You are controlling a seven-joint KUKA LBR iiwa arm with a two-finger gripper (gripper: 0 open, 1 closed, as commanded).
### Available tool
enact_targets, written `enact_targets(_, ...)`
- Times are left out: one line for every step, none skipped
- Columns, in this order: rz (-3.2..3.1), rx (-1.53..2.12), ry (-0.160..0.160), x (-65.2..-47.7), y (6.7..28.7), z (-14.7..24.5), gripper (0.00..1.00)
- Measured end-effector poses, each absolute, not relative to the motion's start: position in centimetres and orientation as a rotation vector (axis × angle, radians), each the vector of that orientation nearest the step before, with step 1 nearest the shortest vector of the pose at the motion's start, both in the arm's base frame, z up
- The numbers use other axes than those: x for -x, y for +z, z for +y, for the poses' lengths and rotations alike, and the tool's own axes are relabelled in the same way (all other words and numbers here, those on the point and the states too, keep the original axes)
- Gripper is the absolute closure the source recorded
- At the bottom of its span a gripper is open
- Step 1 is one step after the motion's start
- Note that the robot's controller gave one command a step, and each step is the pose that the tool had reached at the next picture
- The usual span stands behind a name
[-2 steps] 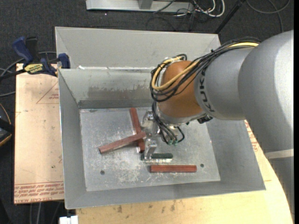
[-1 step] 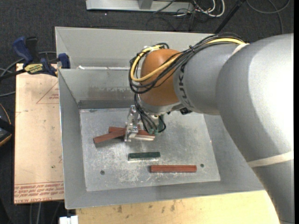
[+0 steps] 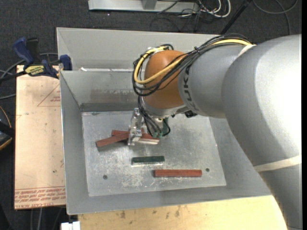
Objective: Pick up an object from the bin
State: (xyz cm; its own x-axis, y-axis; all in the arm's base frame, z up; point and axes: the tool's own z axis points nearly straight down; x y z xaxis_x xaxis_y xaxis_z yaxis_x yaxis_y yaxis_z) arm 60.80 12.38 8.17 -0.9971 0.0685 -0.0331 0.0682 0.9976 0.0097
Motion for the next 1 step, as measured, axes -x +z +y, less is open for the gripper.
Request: enact_targets(3.13,-0.088,0.007,-61.61,24.75,16.57,1.0)
